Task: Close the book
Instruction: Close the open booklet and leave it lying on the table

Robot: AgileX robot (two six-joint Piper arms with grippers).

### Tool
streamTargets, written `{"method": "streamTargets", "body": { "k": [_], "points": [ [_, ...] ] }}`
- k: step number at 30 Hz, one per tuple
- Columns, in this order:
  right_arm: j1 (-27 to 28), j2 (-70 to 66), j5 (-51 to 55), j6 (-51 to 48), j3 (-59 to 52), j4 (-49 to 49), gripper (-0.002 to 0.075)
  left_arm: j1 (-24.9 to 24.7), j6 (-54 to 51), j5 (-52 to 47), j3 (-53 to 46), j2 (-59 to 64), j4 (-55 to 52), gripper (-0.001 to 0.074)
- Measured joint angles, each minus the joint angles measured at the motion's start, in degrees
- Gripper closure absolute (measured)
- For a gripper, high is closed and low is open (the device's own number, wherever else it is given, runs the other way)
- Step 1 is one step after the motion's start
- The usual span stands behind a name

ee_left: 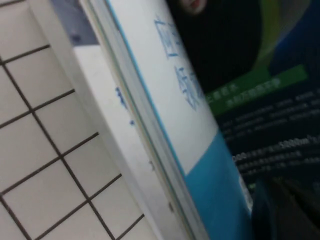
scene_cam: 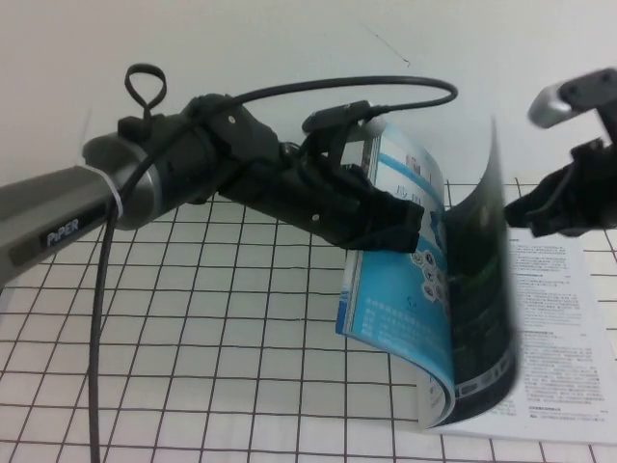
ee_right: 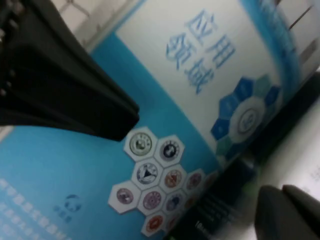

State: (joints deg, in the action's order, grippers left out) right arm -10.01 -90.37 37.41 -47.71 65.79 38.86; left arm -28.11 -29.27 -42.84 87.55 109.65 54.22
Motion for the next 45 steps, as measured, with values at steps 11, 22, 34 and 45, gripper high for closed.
{"method": "streamTargets", "body": {
  "k": [11,22,34,45],
  "points": [
    [2.15,24.03,7.17,0.0,-0.12,-1.59,0.0729,-0.81,3.86,-4.35,1.65,-18.41,-7.81,0.0739],
    [2.34,45.58,10.19,8.5,-4.7,-11.98,0.0729,-0.81,16.48,-10.11,-4.41,-46.01,-30.25,0.0739],
    [2.34,69.35,3.3,20.34,-23.07,-20.95,0.0729,-0.81,27.18,-2.96,-37.59,-81.38,-41.25,0.0739],
    [2.34,75.29,3.4,20.42,-34.28,-21.92,0.0729,-0.81,31.13,5.74,-60.28,-92.93,-43.12,0.0739]
  ]
}}
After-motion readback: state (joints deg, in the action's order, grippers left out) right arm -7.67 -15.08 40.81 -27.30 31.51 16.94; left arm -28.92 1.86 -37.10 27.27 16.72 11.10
